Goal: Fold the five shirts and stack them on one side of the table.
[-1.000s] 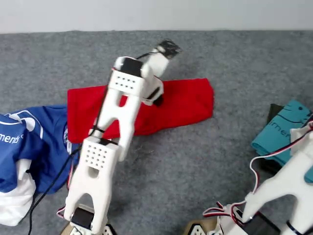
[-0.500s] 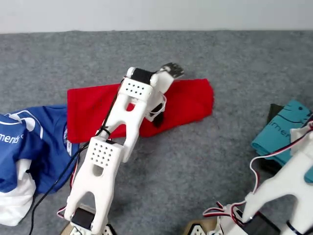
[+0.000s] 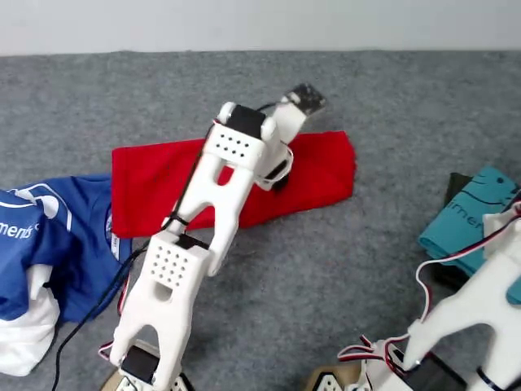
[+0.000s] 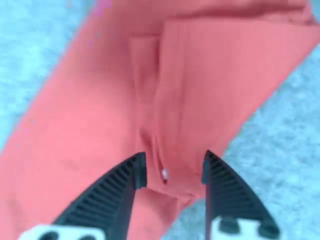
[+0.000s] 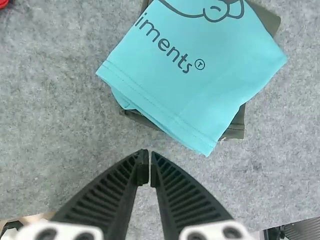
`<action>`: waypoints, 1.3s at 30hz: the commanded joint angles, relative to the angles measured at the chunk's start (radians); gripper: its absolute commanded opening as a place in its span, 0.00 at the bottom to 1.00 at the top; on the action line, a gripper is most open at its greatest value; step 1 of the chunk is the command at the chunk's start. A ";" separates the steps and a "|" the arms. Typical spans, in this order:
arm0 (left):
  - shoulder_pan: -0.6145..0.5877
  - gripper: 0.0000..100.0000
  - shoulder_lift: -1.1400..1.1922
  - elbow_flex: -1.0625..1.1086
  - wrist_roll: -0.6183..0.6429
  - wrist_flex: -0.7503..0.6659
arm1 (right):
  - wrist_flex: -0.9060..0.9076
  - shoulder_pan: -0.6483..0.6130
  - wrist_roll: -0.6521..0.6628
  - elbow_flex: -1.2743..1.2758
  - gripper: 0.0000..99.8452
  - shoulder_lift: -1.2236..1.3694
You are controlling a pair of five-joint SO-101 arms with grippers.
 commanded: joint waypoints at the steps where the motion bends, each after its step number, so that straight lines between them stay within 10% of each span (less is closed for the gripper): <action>1: -0.077 0.18 -0.129 -0.050 0.052 0.026 | 0.033 0.008 -0.003 -0.008 0.01 -0.035; 20: -0.621 0.24 -0.267 0.286 0.032 0.023 | 0.033 0.002 -0.003 -0.008 0.02 -0.035; 39: -0.715 0.27 -0.058 0.320 0.035 -0.049 | 0.036 -0.045 -0.003 -0.006 0.01 -0.035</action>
